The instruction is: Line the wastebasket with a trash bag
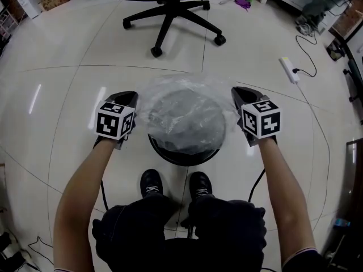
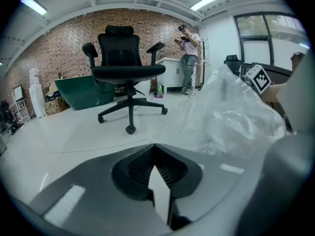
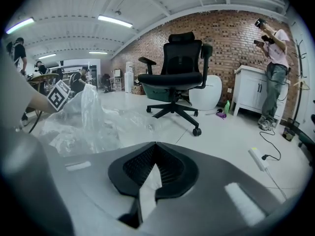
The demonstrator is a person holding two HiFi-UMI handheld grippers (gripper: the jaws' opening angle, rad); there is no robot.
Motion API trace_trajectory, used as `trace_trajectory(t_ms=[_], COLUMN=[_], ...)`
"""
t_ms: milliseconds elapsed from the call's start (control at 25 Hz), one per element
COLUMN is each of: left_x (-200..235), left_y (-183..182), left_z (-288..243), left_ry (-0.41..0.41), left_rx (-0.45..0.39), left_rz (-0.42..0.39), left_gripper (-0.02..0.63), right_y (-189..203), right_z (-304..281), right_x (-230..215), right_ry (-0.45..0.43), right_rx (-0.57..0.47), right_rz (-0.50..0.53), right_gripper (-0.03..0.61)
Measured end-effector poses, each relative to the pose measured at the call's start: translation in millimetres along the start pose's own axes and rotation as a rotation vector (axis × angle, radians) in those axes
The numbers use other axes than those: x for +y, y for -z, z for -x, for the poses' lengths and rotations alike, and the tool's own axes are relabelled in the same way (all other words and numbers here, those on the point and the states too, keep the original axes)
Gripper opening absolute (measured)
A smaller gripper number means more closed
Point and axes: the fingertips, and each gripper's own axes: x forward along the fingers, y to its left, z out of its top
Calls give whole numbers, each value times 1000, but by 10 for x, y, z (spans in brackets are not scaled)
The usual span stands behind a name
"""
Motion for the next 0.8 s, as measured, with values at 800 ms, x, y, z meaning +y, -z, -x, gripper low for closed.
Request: trace_trajectory(t_ms=[800], left_x=[-40], left_y=[766], left_z=[47], left_ry=[-6], left_rx=[134], left_rz=[10], left_gripper=[12], right_y=[801], right_z=[42], right_x=[16], right_ry=[-13], right_rx=[105], right_rz=[-91], right_gripper=[2])
